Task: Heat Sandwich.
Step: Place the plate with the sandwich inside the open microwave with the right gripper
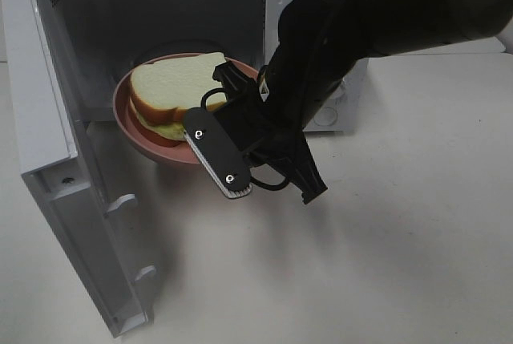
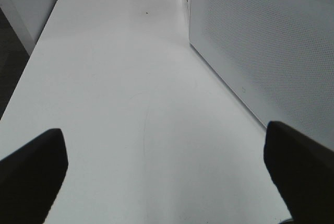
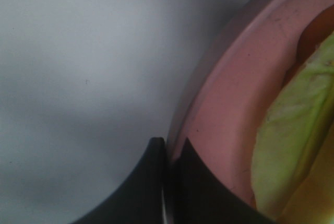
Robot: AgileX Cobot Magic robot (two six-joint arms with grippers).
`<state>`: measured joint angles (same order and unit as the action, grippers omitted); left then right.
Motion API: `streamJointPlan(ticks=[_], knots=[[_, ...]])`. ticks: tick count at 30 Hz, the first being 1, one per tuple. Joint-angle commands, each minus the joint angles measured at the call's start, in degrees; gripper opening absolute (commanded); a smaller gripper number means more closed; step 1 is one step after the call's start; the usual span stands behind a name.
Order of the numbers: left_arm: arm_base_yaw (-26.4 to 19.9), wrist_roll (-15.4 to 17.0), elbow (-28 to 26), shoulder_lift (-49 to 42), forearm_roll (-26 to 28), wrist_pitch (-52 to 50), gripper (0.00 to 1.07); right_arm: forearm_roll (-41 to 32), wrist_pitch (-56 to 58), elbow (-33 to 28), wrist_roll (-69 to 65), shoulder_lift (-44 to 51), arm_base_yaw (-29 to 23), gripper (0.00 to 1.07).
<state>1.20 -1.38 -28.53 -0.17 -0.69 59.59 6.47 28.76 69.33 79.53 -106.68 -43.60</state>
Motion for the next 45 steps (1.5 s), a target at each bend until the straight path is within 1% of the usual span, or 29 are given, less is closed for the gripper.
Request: streamJointPlan(ticks=[1, 2, 5, 11, 15, 17, 19, 21, 22, 26, 27, 31, 32, 34, 35, 36, 39, 44, 45], knots=[[0.4, 0.2, 0.2, -1.5, -0.1, -0.2, 0.98, -0.1, 0.6, 3.4, 0.9, -1.5, 0.3, 0.00], [0.4, 0.2, 0.2, -1.5, -0.1, -0.2, 0.98, -0.1, 0.6, 3.4, 0.9, -1.5, 0.3, 0.00], [0.4, 0.2, 0.2, -1.5, -0.1, -0.2, 0.98, -0.1, 1.9, 6.5, 0.7, -3.4, 0.3, 0.00], [0.4, 0.2, 0.2, -1.5, -0.1, -0.2, 0.98, 1.0, 2.9, 10.0, -1.1, -6.1, 0.3, 0.00], [0.4, 0.2, 0.2, -1.5, -0.1, -0.2, 0.98, 1.0, 6.2, 15.0, -3.0, -8.8, 0.3, 0.00], [0.4, 0.2, 0.2, -1.5, -0.1, -0.2, 0.98, 1.0, 6.6, 15.8, -3.2, -9.2, 0.3, 0.00], [0.4, 0.2, 0.2, -1.5, -0.1, -0.2, 0.98, 1.0, 7.7, 18.7, -3.3, -10.9, 0.3, 0.00], [0.4, 0.2, 0.2, -1.5, -0.1, -0.2, 0.98, 0.9, 8.1, 19.5, -3.4, -11.5, 0.3, 0.00], [0.4, 0.2, 0.2, -1.5, -0.1, -0.2, 0.98, 0.9, 9.1, 21.3, -3.8, -12.8, 0.3, 0.00], [0.4, 0.2, 0.2, -1.5, -0.1, -0.2, 0.98, 0.8, 10.0, 23.7, -4.1, -14.2, 0.3, 0.00], [0.4, 0.2, 0.2, -1.5, -0.1, -0.2, 0.98, 0.8, 11.2, 25.6, -4.6, -15.2, 0.7, 0.00], [0.4, 0.2, 0.2, -1.5, -0.1, -0.2, 0.98, 0.6, 12.4, 28.3, -5.8, -16.8, 1.0, 0.00], [0.4, 0.2, 0.2, -1.5, -0.1, -0.2, 0.98, 0.5, 12.6, 30.1, -6.9, -17.7, 1.7, 0.00], [0.4, 0.2, 0.2, -1.5, -0.1, -0.2, 0.98, 0.9, 13.2, 31.7, -7.7, -18.6, 1.8, 0.00], [0.4, 0.2, 0.2, -1.5, -0.1, -0.2, 0.98, 0.9, 13.2, 31.7, -7.7, -18.6, 1.8, 0.00], [0.4, 0.2, 0.2, -1.5, -0.1, -0.2, 0.98, 0.7, 14.2, 33.6, -7.8, -19.4, 2.5, 0.00], [0.4, 0.2, 0.2, -1.5, -0.1, -0.2, 0.98, 0.7, 16.3, 36.6, -8.0, -21.1, 3.0, 0.00], [0.4, 0.2, 0.2, -1.5, -0.1, -0.2, 0.98, 0.9, 16.6, 38.6, -8.0, -22.1, 3.5, 0.00], [0.4, 0.2, 0.2, -1.5, -0.1, -0.2, 0.98, 0.7, 16.7, 39.8, -8.0, -22.7, 3.6, 0.00]])
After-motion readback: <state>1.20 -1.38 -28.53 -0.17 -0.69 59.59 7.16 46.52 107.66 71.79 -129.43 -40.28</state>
